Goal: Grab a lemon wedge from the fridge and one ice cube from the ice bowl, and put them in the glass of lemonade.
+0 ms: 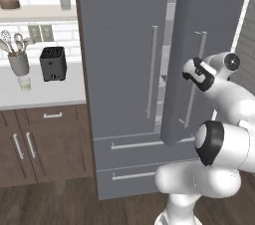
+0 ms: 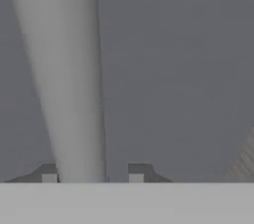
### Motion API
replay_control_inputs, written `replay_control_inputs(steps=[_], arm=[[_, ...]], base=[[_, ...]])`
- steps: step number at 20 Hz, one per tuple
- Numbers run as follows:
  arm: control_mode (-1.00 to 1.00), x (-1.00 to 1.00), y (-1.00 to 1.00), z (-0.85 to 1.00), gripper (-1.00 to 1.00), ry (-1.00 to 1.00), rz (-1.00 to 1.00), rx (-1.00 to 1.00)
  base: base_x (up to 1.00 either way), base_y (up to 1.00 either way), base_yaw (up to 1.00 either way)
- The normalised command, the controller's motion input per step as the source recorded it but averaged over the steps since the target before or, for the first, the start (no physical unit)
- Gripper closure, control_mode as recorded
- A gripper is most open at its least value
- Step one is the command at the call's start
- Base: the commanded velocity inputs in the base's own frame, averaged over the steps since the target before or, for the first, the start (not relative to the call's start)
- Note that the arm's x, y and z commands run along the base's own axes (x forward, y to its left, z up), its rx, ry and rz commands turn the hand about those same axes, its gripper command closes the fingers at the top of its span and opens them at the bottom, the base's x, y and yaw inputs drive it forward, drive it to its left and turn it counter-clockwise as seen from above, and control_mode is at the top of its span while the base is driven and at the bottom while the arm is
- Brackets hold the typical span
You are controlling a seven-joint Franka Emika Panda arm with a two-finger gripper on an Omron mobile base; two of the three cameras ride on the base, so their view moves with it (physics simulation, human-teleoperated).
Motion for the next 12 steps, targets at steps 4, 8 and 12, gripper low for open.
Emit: replay_control_inputs(steps=[4,8,12], arm=[[-1.00,-1.00,-1.00,0.00,1.00,0.16,-0.07,0.08],[-1.00,-1.00,-1.00,0.00,1.00,0.09,-0.01,0.08],[-1.00,-0.94,-0.68,0.09,-1.00,0.03,0.00,0.07]], base=[[0.00,0.00,0.00],[0.00,0.00,0.00],[0.00,0.00,0.00]])
